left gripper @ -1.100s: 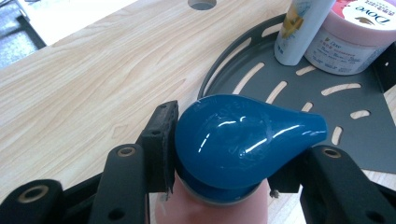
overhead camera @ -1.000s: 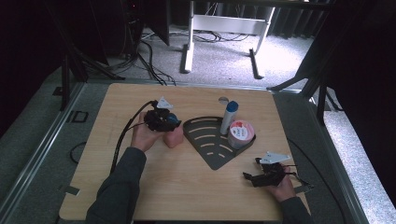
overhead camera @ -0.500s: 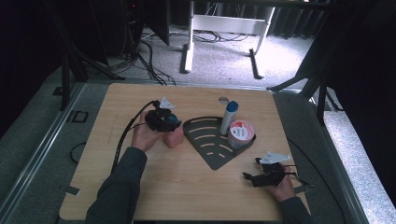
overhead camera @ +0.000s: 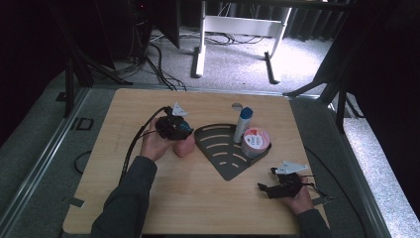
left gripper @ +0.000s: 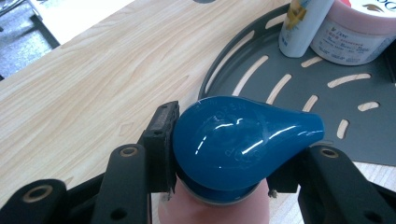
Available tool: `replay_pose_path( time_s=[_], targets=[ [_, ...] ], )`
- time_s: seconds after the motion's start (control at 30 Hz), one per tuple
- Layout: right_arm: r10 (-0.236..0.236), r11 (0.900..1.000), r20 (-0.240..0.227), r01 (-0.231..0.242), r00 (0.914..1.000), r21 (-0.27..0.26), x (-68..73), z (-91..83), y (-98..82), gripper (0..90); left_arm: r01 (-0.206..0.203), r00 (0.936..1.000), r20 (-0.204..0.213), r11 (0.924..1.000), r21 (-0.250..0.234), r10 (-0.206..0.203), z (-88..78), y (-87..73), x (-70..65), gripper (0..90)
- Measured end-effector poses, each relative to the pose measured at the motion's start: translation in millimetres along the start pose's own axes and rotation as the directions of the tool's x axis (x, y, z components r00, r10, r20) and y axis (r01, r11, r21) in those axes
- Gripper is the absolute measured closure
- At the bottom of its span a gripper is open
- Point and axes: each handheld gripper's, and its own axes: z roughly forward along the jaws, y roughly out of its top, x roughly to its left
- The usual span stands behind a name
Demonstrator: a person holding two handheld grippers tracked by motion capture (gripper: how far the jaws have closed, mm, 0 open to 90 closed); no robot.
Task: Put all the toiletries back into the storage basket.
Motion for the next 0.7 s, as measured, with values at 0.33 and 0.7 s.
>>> replay_pose_path(
  time_s=[0.33, 0.7],
  targets=[
    [0.0, 1.0, 0.0, 0.0, 1.0, 0.0, 0.0, 0.0, 0.0, 13.7, -0.002, 1.0, -0.009, 0.9998, -0.021, 0.002, -10.3, 7.6, -0.4, 53.0],
    [0.0, 1.0, 0.0, 0.0, 1.0, 0.0, 0.0, 0.0, 0.0, 13.6, -0.002, 0.9999, -0.015, 0.9992, -0.039, 0.001, -17.4, 15.2, -1.3, 53.0]
  ],
)
